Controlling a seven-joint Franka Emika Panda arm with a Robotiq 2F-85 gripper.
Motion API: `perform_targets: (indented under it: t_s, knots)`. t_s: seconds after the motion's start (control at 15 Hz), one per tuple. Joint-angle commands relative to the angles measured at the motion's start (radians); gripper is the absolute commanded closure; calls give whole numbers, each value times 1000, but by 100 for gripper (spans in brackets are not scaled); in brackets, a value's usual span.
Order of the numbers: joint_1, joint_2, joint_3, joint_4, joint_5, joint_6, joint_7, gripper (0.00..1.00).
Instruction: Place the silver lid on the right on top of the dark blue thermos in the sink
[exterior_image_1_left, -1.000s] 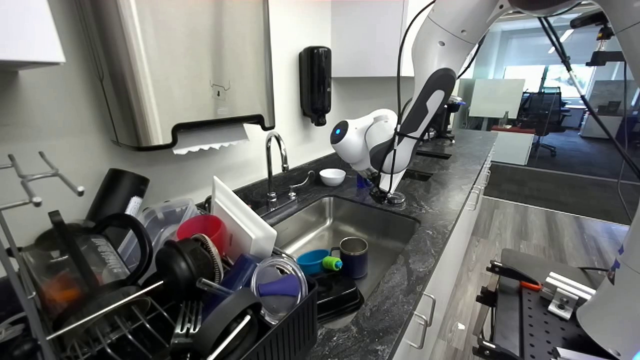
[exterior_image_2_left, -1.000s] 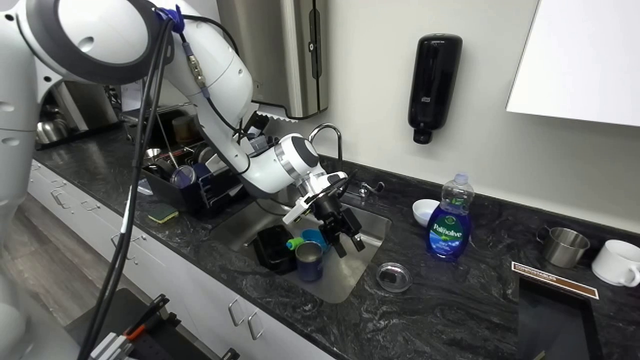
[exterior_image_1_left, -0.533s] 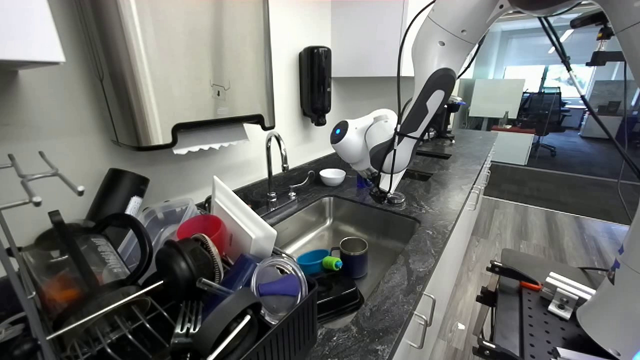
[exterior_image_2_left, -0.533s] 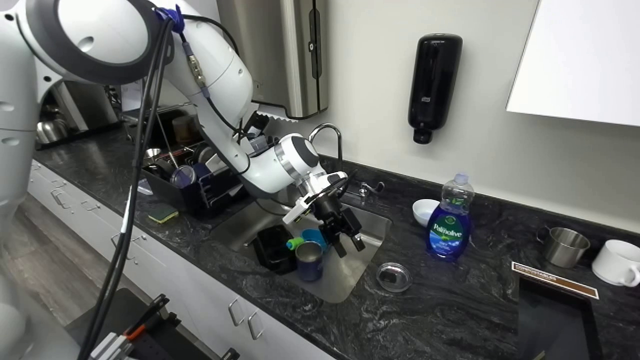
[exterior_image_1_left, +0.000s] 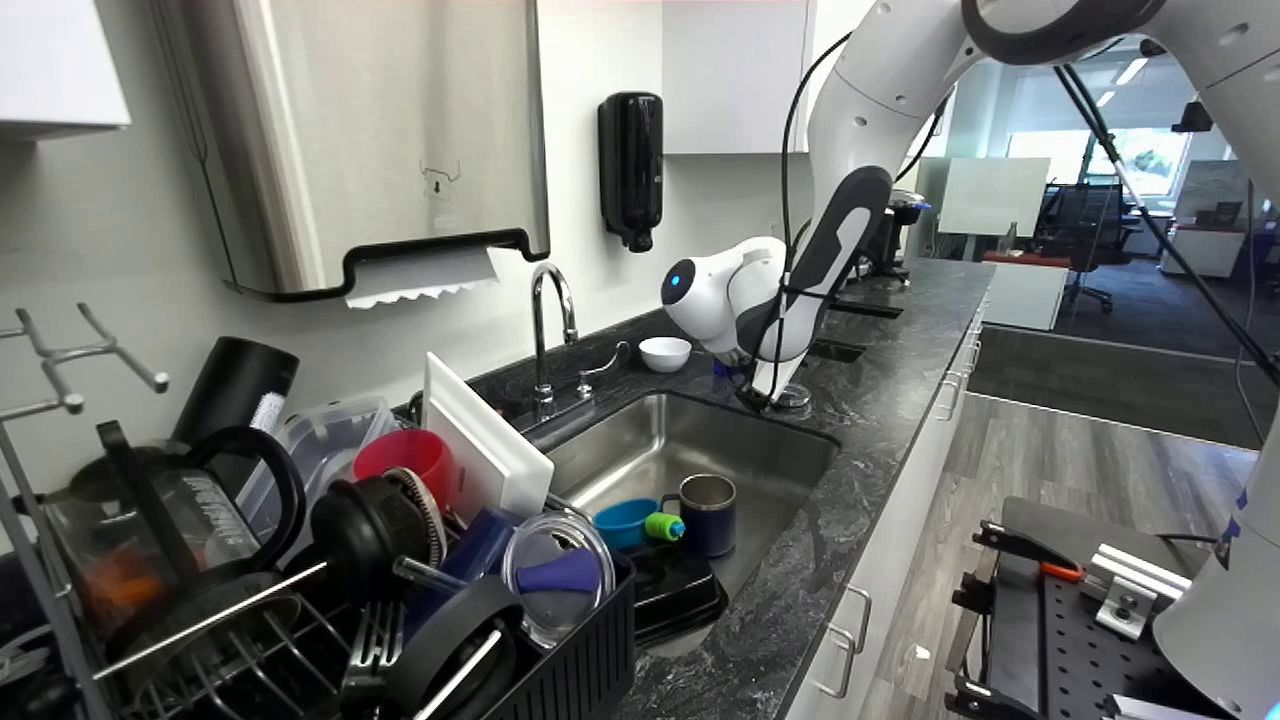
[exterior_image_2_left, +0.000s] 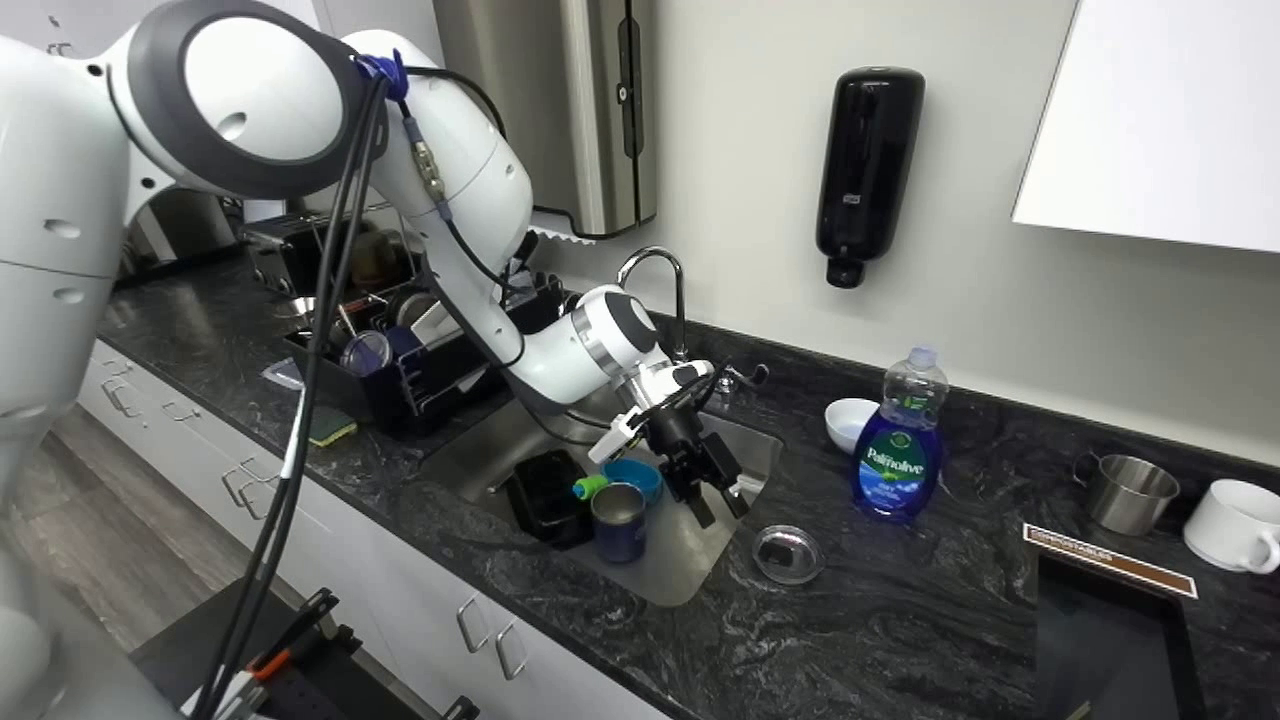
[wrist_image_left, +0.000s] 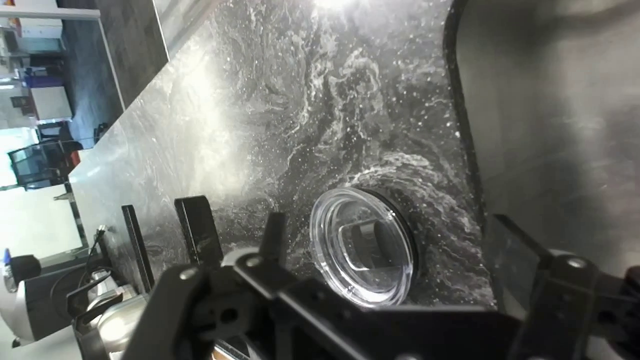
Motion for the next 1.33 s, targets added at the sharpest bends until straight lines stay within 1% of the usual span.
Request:
perform_targets:
  t_s: [0.0,0.33,0.6,1.27]
  knots:
    - [4,41,-19,44,-43,11,33,0]
    - [3,76,-27,88,-97,1,63,0]
    - [-1,98,-25,108,-119,-3,75,0]
    - [-22,122,-39,128,-124,0,95,0]
